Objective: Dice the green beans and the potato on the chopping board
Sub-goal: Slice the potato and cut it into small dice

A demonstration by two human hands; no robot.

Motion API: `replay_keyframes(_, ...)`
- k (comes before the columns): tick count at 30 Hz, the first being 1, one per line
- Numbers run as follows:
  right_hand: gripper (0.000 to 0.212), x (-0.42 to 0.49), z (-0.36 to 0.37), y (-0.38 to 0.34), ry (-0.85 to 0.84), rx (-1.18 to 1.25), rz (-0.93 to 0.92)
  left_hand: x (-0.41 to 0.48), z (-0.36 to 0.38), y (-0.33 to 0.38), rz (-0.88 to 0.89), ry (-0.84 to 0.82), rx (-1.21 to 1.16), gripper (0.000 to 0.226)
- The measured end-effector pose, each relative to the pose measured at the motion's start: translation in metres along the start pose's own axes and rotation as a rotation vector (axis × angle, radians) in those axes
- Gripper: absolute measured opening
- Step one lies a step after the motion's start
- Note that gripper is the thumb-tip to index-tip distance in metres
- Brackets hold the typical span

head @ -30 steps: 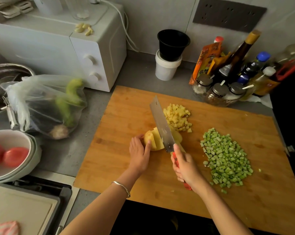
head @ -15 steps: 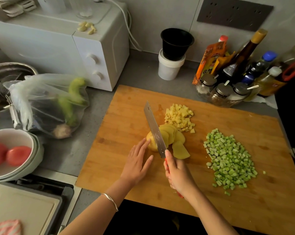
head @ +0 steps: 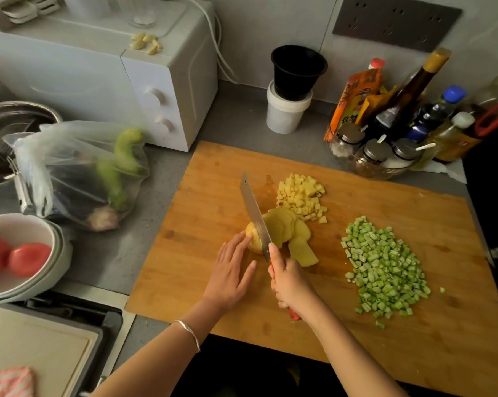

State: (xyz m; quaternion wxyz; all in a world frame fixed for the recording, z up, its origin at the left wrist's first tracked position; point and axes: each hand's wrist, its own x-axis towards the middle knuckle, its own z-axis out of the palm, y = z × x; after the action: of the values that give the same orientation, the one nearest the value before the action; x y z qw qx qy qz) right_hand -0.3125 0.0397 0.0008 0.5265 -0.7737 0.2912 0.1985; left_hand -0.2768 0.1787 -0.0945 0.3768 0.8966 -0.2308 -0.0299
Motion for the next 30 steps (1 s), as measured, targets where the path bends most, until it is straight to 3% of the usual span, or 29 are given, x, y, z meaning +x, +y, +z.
replay_keyframes(11,0.055,0.024,0.017,0.006,0.026,-0.108,0.054,0.0,-0.001,0.0,0.029,0.011,-0.016,0.057)
replay_keyframes(16,0.056,0.018,0.006,0.005,-0.045,0.11,0.083,-0.001,-0.001,0.001,0.022,0.009,-0.001,0.057)
replay_keyframes(20,0.053,0.0,-0.007,0.0,-0.055,0.217,-0.025,0.0,0.0,0.001,0.023,0.01,0.007,0.057)
replay_keyframes(24,0.053,-0.015,-0.012,-0.005,-0.054,0.254,-0.122,-0.002,-0.003,0.001,0.021,0.013,0.021,0.058)
replay_keyframes(30,0.053,-0.019,-0.003,-0.003,-0.059,0.232,-0.112,-0.014,-0.005,0.001,-0.046,0.143,-0.015,0.053)
